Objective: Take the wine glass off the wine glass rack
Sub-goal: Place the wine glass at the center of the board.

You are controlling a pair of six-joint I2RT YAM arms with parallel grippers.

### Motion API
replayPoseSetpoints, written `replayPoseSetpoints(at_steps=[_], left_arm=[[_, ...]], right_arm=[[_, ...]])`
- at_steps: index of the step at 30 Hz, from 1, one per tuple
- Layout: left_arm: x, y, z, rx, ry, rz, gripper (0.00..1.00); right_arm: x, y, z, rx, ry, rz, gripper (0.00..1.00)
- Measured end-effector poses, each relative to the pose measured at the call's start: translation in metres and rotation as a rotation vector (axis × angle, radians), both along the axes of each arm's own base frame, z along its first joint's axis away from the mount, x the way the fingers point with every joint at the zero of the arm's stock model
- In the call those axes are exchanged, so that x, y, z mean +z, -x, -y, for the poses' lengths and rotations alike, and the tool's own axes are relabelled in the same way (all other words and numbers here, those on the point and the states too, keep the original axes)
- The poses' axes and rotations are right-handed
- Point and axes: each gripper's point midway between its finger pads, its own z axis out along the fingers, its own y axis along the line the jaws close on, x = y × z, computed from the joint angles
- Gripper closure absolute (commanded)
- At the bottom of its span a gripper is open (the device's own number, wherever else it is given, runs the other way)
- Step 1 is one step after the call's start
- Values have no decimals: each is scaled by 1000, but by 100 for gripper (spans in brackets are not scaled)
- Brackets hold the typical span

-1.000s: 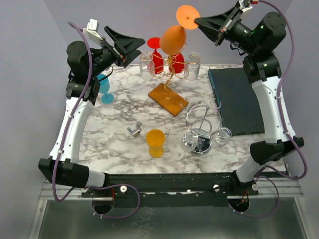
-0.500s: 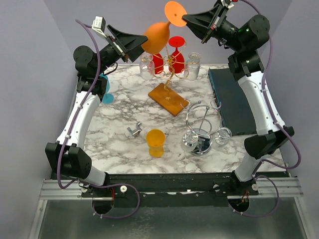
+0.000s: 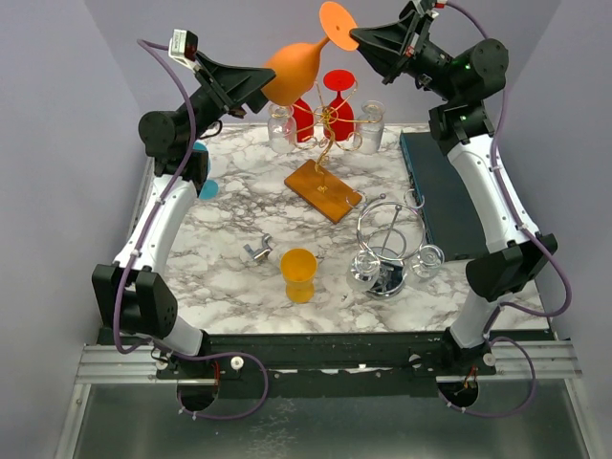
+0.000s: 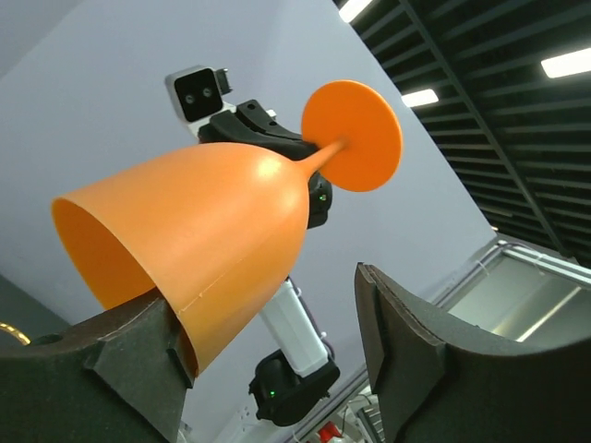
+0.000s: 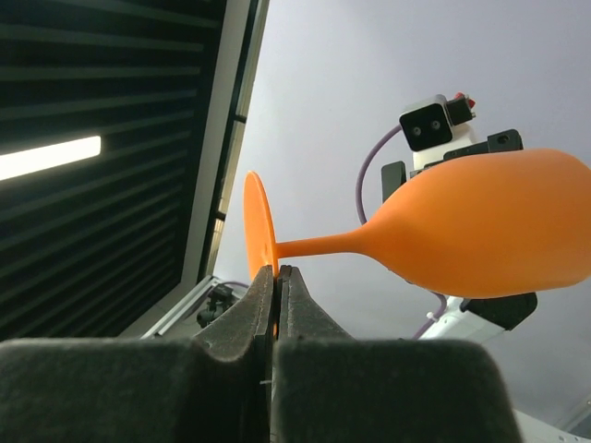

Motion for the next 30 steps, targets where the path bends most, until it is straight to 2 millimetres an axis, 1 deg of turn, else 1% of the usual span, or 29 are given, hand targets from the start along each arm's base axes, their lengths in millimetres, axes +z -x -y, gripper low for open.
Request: replayPoseSetpoints(at_steps=[3, 7, 9, 10, 11, 12, 13, 14, 15, 18, 20, 22, 25, 26, 27, 28, 30], left_arm=[[6, 8, -1, -28, 29, 24, 42], [12, 16, -3, -61, 57, 43, 56], [14, 19, -3, -74, 67, 50, 66], [15, 21, -3, -79, 71, 53, 72], [16, 22, -3, -87, 76, 54, 79], [16, 23, -3, -92, 79, 54, 85], [17, 24, -3, -96, 81, 56, 91], [18, 26, -3, -104, 88, 55, 97], [20, 28, -4, -107, 98, 63, 100], [24, 34, -4, -110, 104, 90, 100], [23, 33, -3, -110, 99, 84, 100], [19, 28, -1, -97, 84, 65, 100], [15, 23, 1, -73, 51, 33, 100], [13, 22, 2, -58, 33, 20, 100], [11, 22, 3, -39, 12, 7, 100], [11, 22, 3, -20, -6, 0, 100], [9, 27, 3, 22, -53, -21, 100]], right_arm=[[4, 3, 1, 14, -18, 7, 99], [5, 6, 2, 29, -38, 12, 100], [2, 4, 2, 34, -42, 5, 100], [0, 3, 2, 35, -41, 0, 99], [-2, 2, 1, 35, -40, -6, 97], [-4, 1, 1, 35, -39, -11, 94], [-6, -1, 0, 34, -36, -16, 88], [-8, -2, 0, 29, -31, -19, 81], [-13, -5, -1, 19, -21, -24, 72], [-32, -21, -3, -31, 31, -49, 48], [-42, -30, -4, -82, 71, -59, 37], [-51, -37, -3, -146, 118, -61, 29], [-59, -39, 3, -238, 188, -54, 21], [-62, -38, 6, -267, 211, -48, 14], [-64, -37, 9, -296, 232, -43, 5], [-66, -36, 13, -327, 252, -36, 0], [-69, -35, 20, -384, 294, -22, 0]])
